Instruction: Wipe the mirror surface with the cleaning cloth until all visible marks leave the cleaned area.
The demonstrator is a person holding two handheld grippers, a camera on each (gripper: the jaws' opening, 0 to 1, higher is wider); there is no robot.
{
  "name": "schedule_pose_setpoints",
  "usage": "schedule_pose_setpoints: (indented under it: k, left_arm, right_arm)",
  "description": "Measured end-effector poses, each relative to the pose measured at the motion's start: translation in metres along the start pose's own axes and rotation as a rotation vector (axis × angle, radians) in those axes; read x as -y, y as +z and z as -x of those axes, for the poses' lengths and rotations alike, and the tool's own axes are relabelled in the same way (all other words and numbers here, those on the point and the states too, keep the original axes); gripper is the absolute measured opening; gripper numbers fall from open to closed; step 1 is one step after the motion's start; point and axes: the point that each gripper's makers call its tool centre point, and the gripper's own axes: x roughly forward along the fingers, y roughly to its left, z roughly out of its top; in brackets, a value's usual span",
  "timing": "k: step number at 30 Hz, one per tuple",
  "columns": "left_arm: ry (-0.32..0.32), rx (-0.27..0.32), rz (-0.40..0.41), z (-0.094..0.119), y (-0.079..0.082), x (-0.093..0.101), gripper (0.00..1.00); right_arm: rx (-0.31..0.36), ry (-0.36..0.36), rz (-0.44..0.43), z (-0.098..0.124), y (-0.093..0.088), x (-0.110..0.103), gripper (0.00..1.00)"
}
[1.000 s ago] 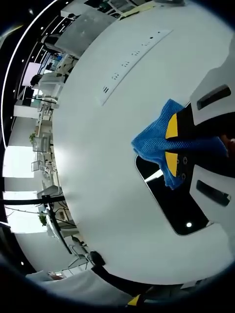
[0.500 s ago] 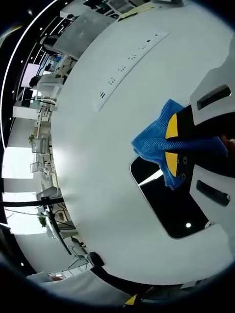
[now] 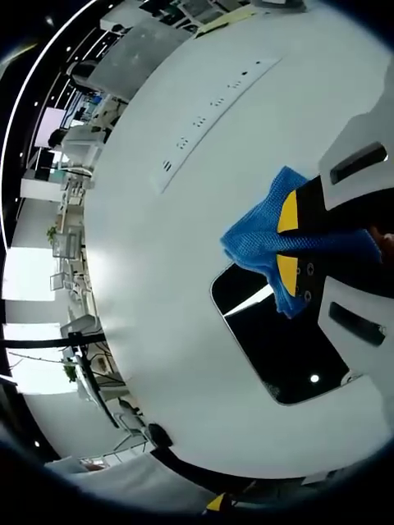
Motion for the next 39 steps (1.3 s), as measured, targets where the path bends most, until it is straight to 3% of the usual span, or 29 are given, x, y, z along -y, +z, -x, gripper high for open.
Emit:
schedule_pose_setpoints:
  k: [24, 25, 28, 30, 31, 39]
  left_arm:
    - [-0.003, 0.007, 0.005, 0.000, 0.002, 0.001, 0.94]
    - [-0.002, 0.007, 0.005, 0.000, 0.002, 0.001, 0.94]
    - [-0.001, 0.008, 0.006, 0.000, 0.002, 0.001, 0.93]
    - [-0.001, 0.006, 0.006, 0.000, 0.002, 0.001, 0.93]
    - [-0.001, 0.009, 0.005, 0.000, 0.002, 0.001, 0.93]
    - [-0.001, 0.009, 0.006, 0.001, 0.002, 0.001, 0.93]
  right_arm:
    - [-0.007, -0.009, -0.009, 0.006, -0.006, 0.005, 0.03]
    - [0.019, 0.062, 0.006, 0.002, -0.003, -0.003, 0.03]
    - [0.002, -0.006, -0.003, 0.003, -0.012, 0.020, 0.03]
    - [-0.026, 0.003, -0.035, 0.013, -0.019, 0.012, 0.03]
    - [0.015, 0.022, -0.019, 0.012, -0.013, 0.010, 0.03]
    - [0.001, 0.016, -0.024, 0.018, -0.020, 0.018, 0.03]
